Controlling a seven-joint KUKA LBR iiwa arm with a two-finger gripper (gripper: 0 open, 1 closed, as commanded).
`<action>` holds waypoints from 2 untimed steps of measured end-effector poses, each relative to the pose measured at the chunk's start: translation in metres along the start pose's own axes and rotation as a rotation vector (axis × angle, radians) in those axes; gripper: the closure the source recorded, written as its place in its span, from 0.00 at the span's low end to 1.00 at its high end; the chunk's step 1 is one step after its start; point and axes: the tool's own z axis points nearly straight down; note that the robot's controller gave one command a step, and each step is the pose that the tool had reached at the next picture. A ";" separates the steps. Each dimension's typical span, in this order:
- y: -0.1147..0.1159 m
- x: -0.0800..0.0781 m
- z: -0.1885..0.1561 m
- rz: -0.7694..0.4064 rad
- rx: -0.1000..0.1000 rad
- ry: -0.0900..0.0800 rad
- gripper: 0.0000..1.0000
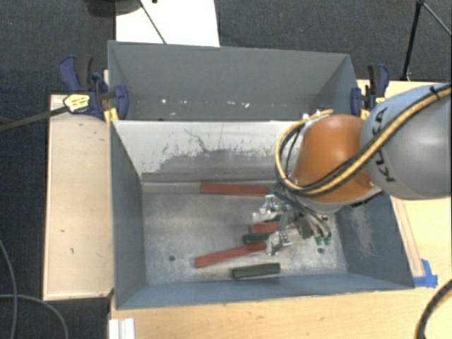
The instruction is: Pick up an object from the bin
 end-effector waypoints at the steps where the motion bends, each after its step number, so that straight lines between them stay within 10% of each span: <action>1: -0.005 0.012 -0.030 -0.054 0.000 -0.002 1.00; 2: -0.016 0.004 -0.098 -0.019 0.000 -0.003 1.00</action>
Offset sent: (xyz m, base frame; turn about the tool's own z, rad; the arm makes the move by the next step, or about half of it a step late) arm -0.0018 -0.0162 0.0975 -0.0234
